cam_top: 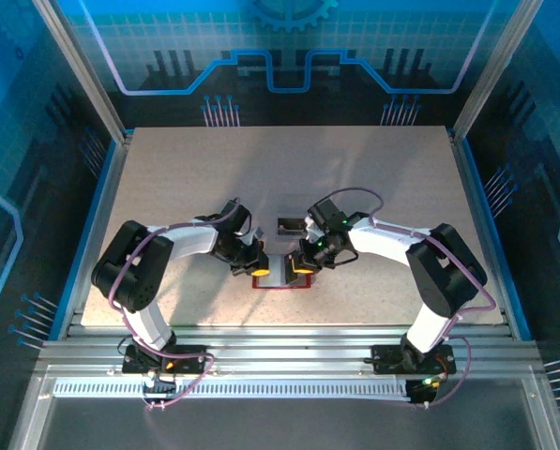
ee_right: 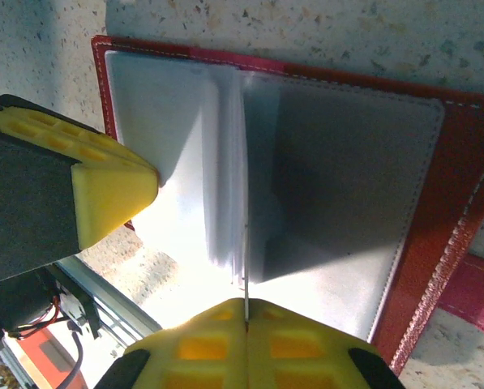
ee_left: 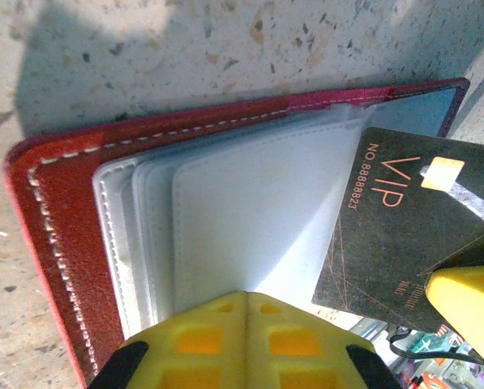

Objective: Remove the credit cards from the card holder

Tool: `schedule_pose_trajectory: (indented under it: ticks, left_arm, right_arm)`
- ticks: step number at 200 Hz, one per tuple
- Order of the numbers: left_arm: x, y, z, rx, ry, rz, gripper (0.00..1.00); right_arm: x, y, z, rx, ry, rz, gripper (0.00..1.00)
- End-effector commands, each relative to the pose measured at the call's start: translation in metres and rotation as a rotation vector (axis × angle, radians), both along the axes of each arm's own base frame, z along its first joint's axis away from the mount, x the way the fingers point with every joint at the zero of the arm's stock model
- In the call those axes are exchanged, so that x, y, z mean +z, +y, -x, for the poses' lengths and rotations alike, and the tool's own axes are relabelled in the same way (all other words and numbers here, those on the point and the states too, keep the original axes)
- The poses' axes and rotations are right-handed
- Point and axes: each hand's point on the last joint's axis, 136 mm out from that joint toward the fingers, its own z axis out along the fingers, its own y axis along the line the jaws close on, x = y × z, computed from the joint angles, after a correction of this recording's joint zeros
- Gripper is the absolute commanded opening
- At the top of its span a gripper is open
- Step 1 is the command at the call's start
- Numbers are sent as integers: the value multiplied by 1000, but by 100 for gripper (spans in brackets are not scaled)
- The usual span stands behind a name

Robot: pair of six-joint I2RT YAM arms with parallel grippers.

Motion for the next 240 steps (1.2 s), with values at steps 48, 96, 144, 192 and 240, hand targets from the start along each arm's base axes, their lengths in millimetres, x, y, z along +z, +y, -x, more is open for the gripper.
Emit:
schedule_pose_trajectory:
  ticks: [48, 96, 144, 192, 240]
  left_arm:
    - [41, 1, -7, 17, -84, -2, 8]
    - [69, 8, -19, 32, -223, -19, 17]
    - [84, 11, -28, 48, -301, -25, 19]
    - [94, 23, -42, 137, -381, -102, 20]
    - [94, 41, -49, 257, -395, -96, 20]
  right_arm:
    - [44, -3, -5, 67, -115, -23, 2]
    - [68, -20, -8, 286, -254, -14, 1]
    - [74, -44, -5, 654, -418, 133, 0]
    - [77, -49, -9, 999, -499, 158, 0]
    - [76, -55, -40, 1214, -566, 277, 0]
